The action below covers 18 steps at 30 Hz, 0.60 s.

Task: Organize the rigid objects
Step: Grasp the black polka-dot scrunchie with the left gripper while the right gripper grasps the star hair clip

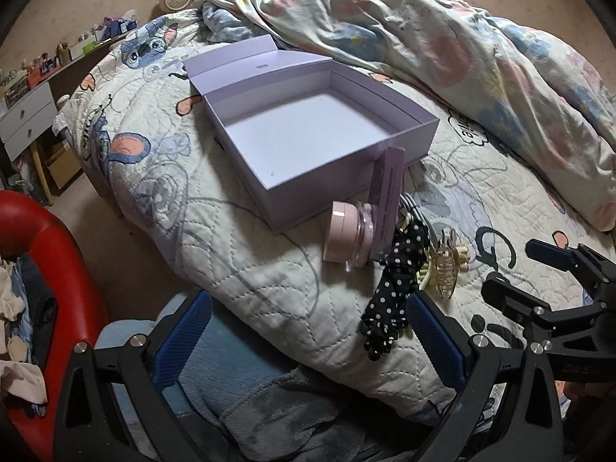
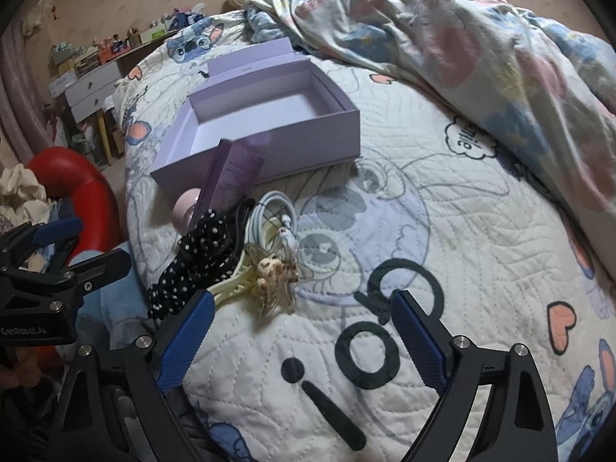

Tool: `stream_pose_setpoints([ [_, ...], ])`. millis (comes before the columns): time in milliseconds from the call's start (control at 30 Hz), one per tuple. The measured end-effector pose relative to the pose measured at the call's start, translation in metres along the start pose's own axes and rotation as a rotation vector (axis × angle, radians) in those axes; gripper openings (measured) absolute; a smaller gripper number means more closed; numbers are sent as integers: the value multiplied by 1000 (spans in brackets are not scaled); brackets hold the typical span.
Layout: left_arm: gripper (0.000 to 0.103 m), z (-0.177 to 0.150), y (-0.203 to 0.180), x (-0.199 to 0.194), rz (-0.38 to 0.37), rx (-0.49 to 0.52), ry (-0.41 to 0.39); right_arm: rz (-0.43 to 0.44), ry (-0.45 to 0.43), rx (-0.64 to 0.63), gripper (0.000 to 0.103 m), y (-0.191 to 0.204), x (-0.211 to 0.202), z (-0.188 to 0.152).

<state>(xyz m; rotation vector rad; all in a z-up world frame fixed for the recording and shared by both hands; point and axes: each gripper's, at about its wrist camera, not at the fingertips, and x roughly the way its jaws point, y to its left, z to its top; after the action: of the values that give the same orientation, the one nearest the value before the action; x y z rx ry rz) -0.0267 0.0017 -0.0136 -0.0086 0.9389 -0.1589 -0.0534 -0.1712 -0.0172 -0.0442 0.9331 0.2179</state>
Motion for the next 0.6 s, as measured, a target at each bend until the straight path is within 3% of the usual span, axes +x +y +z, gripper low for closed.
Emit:
stream_pose_setpoints([
  [233, 101, -7, -3, 13, -46, -1, 34, 43, 31, -3, 79, 0, 21, -3],
  [433, 89, -10, -7, 31, -114, -3, 79, 84, 52, -16, 71, 2, 37, -4],
  [600, 70, -8, -9, 42, -184, -13, 114, 117, 66, -18, 68, -1, 48, -2],
])
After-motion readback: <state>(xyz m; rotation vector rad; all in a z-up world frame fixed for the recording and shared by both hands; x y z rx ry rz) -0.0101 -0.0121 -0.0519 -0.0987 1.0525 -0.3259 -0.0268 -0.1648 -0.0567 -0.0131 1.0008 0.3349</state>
